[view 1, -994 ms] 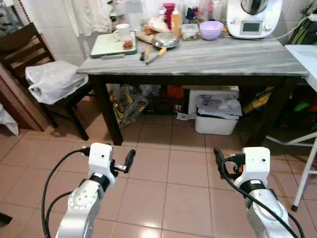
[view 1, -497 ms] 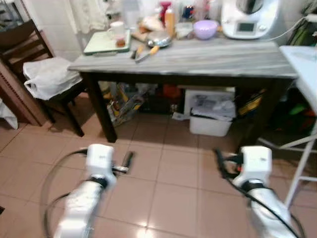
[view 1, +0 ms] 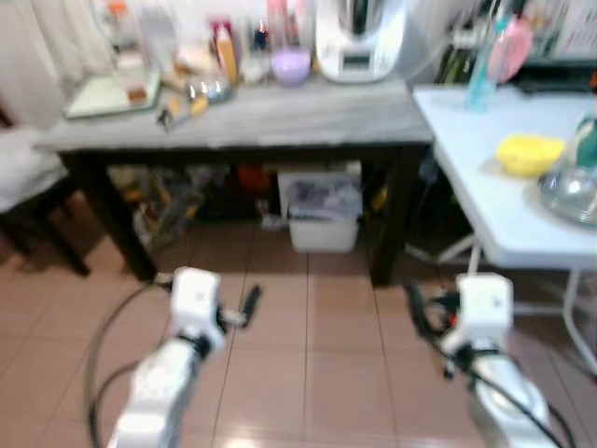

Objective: Setting the table

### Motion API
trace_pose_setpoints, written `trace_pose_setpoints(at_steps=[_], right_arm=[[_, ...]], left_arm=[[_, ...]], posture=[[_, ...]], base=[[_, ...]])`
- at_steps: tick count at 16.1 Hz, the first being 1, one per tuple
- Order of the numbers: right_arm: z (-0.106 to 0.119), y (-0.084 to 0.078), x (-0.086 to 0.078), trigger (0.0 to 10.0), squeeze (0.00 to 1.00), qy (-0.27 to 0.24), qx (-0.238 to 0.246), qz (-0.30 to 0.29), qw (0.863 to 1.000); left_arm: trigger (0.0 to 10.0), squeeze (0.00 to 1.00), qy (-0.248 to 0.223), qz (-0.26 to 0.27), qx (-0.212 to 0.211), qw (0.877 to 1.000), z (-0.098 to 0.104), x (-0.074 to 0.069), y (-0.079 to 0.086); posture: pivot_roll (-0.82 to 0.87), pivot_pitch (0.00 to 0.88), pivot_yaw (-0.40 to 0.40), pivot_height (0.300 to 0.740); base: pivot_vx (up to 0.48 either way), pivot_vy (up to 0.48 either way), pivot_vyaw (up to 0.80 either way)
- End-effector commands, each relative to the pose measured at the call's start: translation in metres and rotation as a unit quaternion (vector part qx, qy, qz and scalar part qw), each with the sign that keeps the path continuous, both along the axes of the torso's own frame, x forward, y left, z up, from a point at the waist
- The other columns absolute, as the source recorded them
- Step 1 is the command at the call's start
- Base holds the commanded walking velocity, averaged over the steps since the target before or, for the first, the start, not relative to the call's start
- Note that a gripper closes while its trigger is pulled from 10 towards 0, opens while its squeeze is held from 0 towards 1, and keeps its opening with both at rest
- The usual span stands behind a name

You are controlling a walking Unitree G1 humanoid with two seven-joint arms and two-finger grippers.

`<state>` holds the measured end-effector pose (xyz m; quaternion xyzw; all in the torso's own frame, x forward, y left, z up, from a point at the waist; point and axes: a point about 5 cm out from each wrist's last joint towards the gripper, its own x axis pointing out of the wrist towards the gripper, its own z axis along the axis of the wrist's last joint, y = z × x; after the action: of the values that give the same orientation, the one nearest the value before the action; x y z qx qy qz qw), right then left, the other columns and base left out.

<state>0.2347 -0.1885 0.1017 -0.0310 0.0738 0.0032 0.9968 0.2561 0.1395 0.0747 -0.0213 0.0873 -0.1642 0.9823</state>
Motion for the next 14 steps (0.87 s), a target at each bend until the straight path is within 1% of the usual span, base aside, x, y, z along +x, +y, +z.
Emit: trace_pose_setpoints(at_steps=[1, 7, 11, 14], right_arm=[[0.0047, 0.0065, 0.0018, 10.0, 0.0, -0.009, 0.008, 0.008, 1.0], [0.0043, 0.0086, 0.0019, 10.0, 0.0, -0.01, 0.006, 0.011, 1.0], [0.0034, 0.0101, 0.0032, 10.0, 0.0, -0.009, 0.006, 0.014, 1.0], [0.0027, 0.0098, 0.0042, 10.0, 0.0, -0.009, 0.006, 0.014, 1.0]], left_arm=[[10.0, 0.0, -0.005, 0.011, 0.008, 1.0, 0.0038, 0.0015, 0.0092], [10.0, 0.0, -0.006, 0.01, 0.013, 1.0, 0.0042, 0.001, 0.0091], [10.0, 0.0, -0.005, 0.015, 0.013, 1.0, 0.0046, 0.0018, 0.011], [10.0, 0.0, -0.002, 0.01, 0.01, 1.0, 0.0031, 0.001, 0.0094]], posture=[[-0.09, 0.0, 0.065, 0.74], [-0.09, 0.0, 0.068, 0.74], [-0.08, 0.0, 0.067, 0.74], [-0.08, 0.0, 0.068, 0.74]], base=[[0.0, -0.469, 0.0], [0.0, -0.441, 0.0], [0.0, 0.0, 0.0], [0.0, 0.0, 0.0]])
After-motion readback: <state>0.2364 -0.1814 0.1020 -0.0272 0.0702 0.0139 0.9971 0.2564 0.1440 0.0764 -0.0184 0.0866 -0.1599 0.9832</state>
